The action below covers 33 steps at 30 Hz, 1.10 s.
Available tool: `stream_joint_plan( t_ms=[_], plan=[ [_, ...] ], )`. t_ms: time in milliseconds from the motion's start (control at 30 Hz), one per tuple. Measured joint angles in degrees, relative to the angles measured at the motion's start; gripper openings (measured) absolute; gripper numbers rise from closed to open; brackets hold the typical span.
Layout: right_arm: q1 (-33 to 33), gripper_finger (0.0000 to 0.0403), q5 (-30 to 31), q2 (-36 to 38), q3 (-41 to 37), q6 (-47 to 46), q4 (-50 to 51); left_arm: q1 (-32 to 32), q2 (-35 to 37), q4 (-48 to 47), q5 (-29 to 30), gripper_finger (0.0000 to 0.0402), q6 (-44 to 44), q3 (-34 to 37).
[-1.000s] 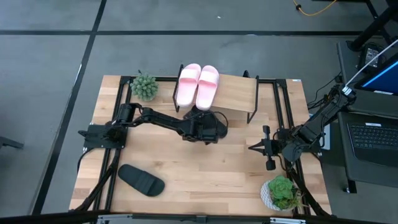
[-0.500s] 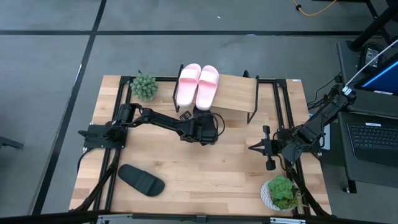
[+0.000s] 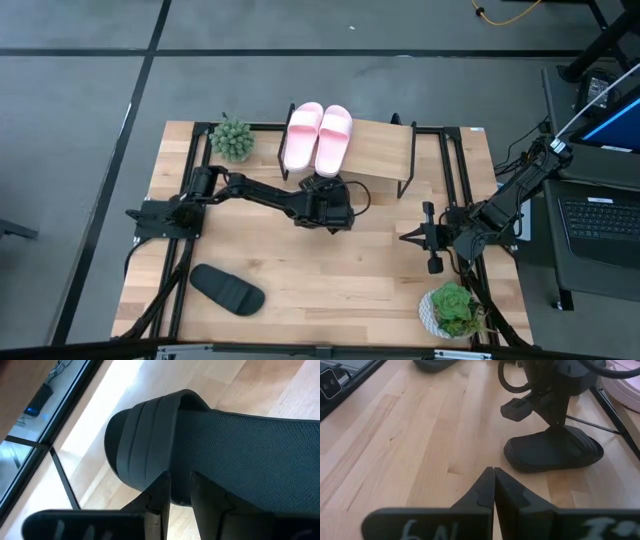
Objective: Pick and place slides into the shelf
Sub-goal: Put the top black slipper on the shelf
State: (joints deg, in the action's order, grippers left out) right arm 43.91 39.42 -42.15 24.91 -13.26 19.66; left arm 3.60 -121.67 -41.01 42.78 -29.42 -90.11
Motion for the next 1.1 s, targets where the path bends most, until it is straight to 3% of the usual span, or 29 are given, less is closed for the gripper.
stream_joint_plan(
  t_ms=[433,667,833,1100],
  plan=[
    [0.0,0.001,0.0,0.0,0.0,0.0,0.0,-1.9,0.0,0.0,-0.5,0.0062,0.0,0.0],
    [0.0,0.001,0.0,0.0,0.0,0.0,0.0,-1.7,0.0,0.0,-0.7,0.0005,0.0,0.0],
    [0.0,0.001,0.0,0.0,0.0,0.0,0.0,-0.5,0.0,0.0,2.5,0.0001,0.0,0.0],
    [0.0,0.001,0.0,0.0,0.0,0.0,0.0,1.8,0.0,-0.4,3.0,0.0,1.8,0.0]
  ],
)
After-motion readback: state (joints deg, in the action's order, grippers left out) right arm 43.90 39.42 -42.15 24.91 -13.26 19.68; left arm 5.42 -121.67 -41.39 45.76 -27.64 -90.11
